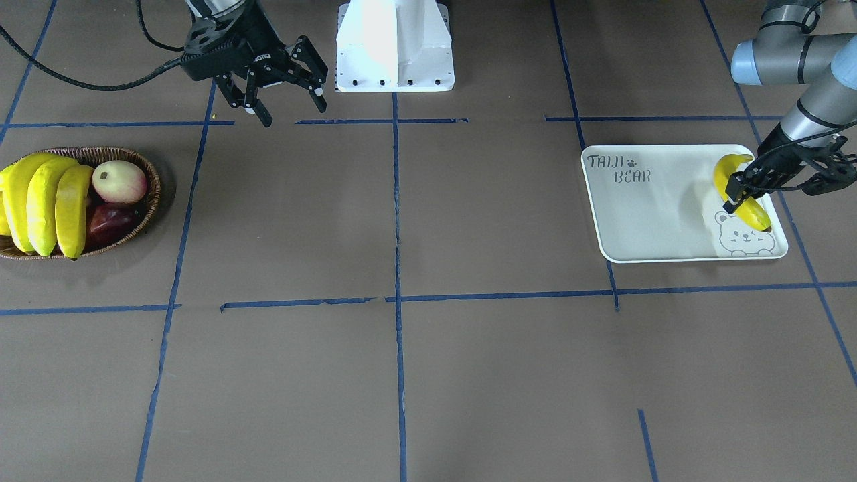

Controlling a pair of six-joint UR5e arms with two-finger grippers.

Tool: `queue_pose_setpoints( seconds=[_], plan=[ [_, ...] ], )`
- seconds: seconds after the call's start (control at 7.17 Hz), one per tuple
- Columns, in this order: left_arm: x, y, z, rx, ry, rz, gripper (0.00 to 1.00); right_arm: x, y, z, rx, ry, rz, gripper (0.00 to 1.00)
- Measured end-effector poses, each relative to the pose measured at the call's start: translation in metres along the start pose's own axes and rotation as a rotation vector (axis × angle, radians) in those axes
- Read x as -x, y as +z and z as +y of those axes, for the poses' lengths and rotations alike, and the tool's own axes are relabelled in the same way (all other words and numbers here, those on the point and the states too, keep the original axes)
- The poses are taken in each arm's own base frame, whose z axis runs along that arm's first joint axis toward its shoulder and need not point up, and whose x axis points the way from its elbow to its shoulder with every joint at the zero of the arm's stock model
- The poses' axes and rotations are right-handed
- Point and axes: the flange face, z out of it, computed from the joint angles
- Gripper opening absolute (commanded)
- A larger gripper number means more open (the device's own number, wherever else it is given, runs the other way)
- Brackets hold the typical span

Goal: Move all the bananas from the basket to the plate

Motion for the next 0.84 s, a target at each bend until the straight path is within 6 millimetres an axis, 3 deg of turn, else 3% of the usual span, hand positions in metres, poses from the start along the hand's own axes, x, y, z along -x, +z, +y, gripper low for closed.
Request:
queue_pose_setpoints(
  seconds=[0.14,0.28,0.42,0.84],
  plan=[
    [0.002,0.001,0.0,0.002,0.0,-0.004,0.07,0.0,0.0,0.0,0.0,-0.001,0.001,1.0],
    [0.003,0.002,0.0,0.004,0.002,-0.006,0.82,0.0,-0.001,0.0,-0.001,-0.001,0.001,1.0],
    [0.005,0.005,0.0,0.007,0.008,-0.011,1.0,0.0,-0.001,-0.001,-0.002,-0.001,0.001,1.0],
    [0.013,0.009,0.0,0.013,0.08,-0.021,1.0,-0.002,-0.001,-0.004,-0.007,0.002,0.005,1.0]
  ],
)
